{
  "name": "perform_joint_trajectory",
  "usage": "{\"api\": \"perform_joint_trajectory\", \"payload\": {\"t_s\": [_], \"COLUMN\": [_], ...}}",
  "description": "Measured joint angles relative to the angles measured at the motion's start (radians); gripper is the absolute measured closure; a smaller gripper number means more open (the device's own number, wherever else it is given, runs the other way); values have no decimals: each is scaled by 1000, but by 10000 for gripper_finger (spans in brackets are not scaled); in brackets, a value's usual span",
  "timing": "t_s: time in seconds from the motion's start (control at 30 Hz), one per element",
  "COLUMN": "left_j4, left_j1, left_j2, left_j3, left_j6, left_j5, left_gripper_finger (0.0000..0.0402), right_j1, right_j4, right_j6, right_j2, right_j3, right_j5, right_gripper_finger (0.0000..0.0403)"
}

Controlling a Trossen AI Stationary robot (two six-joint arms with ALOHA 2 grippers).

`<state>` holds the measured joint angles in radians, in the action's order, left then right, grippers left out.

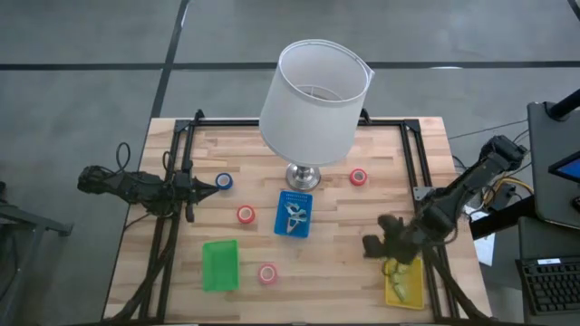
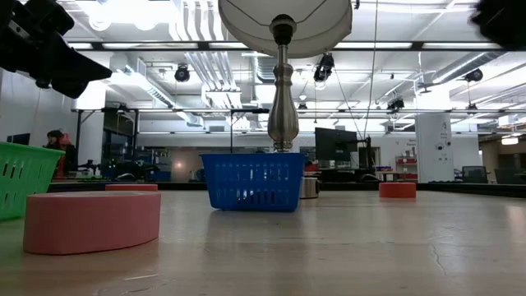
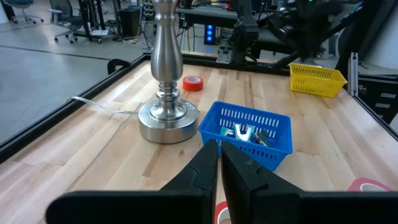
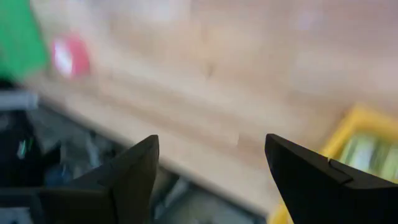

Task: Pick and place Stapler, Stapler remover, tape
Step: Put the top orange tape into the green bin

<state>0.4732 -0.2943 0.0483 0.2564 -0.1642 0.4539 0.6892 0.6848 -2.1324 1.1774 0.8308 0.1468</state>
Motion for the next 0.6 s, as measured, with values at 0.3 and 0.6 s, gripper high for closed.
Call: {"api": "perform_joint_trajectory", "payload": {"t_s": [0.3,0.6], "left_j4": [0,-1], "left_j1": [0,0], "left_j2": [0,0], "left_j3": [0,0], "left_j6": [0,0], "left_j5": [0,0], "left_gripper_finger": [378,378], "right_j1": [-396,-897], "right_j4": [174,190], "right_j6": [166,479], "right_j2": [1,2], "right_j3": [-32,-60], "right_j5": [36,25], "right_gripper_finger": [109,126]}}
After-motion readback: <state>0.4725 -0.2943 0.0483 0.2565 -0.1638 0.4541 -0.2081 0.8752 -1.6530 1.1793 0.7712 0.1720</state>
